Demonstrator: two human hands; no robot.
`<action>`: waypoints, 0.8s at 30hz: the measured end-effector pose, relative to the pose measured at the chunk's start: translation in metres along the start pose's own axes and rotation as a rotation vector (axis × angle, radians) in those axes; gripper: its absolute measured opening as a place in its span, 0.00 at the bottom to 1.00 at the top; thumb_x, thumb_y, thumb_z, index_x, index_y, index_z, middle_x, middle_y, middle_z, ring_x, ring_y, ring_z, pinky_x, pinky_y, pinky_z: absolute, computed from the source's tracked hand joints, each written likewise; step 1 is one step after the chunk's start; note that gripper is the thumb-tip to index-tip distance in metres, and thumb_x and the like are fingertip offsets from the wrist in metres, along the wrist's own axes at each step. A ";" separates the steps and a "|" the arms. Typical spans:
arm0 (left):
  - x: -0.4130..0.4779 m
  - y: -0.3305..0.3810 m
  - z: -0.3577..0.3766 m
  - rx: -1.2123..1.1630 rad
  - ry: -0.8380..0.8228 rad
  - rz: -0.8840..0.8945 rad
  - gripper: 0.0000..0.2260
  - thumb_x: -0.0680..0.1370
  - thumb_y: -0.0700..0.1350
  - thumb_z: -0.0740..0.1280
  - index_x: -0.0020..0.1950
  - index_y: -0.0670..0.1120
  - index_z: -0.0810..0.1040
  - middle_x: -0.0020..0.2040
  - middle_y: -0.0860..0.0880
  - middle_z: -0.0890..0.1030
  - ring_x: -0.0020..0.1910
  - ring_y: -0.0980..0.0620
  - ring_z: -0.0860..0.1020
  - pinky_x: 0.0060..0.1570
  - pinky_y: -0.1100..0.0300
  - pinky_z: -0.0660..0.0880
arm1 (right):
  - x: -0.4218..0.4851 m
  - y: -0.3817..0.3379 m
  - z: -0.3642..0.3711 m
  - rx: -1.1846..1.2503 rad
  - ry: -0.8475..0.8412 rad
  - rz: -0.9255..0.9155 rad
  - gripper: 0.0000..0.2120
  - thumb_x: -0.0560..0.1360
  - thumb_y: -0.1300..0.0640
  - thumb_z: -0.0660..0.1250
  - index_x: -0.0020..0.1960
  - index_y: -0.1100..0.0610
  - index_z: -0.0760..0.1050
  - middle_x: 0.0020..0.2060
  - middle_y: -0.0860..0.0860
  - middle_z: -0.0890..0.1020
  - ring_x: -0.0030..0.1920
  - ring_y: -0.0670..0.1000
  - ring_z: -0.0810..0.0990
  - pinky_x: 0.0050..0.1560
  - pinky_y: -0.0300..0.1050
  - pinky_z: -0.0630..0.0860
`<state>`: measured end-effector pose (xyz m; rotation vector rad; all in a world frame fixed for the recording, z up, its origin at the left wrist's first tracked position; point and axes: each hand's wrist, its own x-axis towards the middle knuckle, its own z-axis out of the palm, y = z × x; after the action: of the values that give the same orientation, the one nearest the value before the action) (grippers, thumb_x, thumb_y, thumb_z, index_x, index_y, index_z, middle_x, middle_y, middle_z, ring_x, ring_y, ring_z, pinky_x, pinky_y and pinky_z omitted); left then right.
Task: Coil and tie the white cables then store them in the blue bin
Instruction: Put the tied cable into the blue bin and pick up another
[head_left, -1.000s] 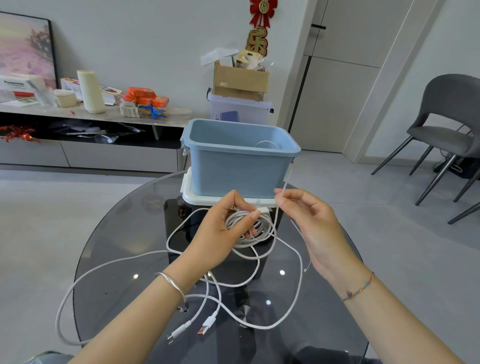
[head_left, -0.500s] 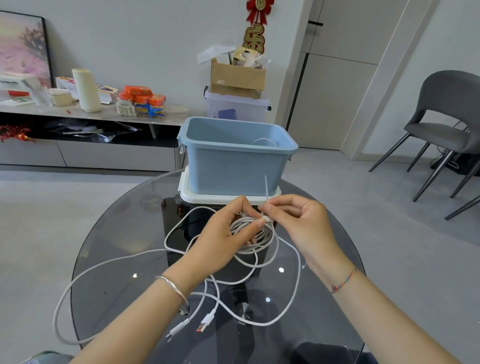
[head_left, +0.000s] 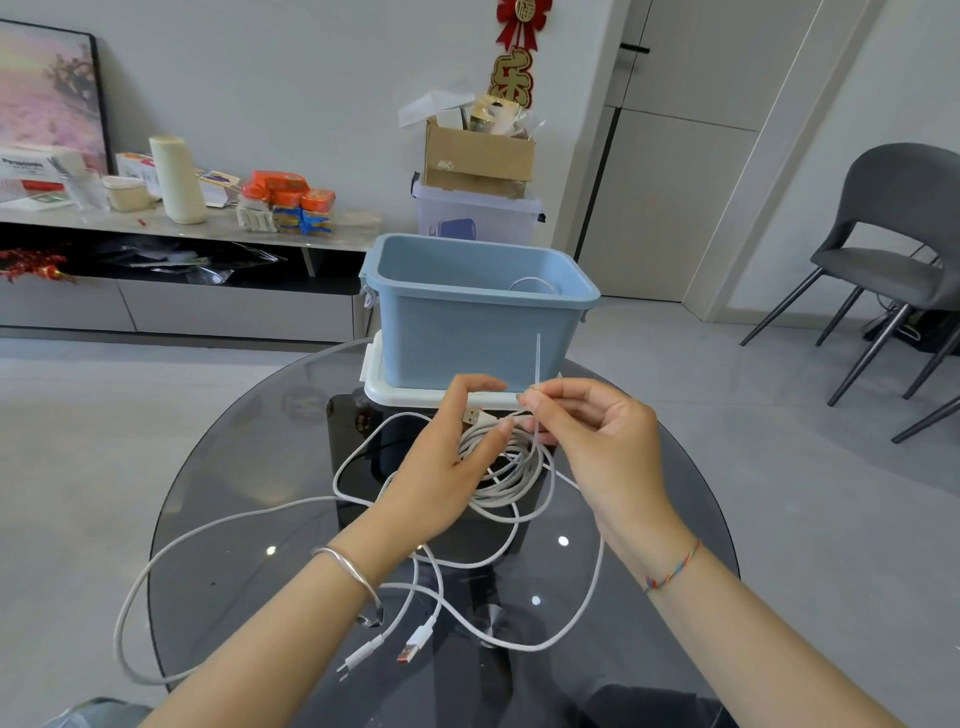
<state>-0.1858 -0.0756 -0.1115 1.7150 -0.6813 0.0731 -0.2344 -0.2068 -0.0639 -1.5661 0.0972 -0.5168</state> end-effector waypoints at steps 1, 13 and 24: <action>0.000 0.001 -0.001 0.013 -0.005 0.004 0.06 0.81 0.45 0.62 0.57 0.50 0.71 0.29 0.63 0.74 0.27 0.63 0.70 0.31 0.71 0.66 | -0.001 -0.001 0.001 0.015 -0.002 0.014 0.02 0.71 0.66 0.71 0.43 0.62 0.81 0.32 0.52 0.84 0.31 0.46 0.82 0.35 0.33 0.76; 0.001 0.014 -0.002 -0.062 0.067 0.003 0.06 0.80 0.48 0.63 0.42 0.50 0.74 0.26 0.58 0.70 0.26 0.59 0.65 0.30 0.65 0.63 | -0.003 -0.016 0.000 0.181 -0.055 0.104 0.01 0.72 0.61 0.69 0.42 0.59 0.78 0.37 0.52 0.86 0.38 0.48 0.83 0.43 0.37 0.80; 0.009 0.009 -0.009 -0.118 0.173 -0.025 0.11 0.78 0.50 0.63 0.40 0.45 0.72 0.25 0.56 0.65 0.25 0.56 0.61 0.27 0.66 0.60 | -0.005 -0.023 0.001 0.109 -0.193 0.171 0.12 0.65 0.51 0.68 0.35 0.61 0.75 0.27 0.51 0.77 0.34 0.46 0.77 0.48 0.41 0.73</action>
<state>-0.1802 -0.0717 -0.0974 1.5825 -0.5256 0.1588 -0.2441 -0.2023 -0.0431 -1.4778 0.0544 -0.2317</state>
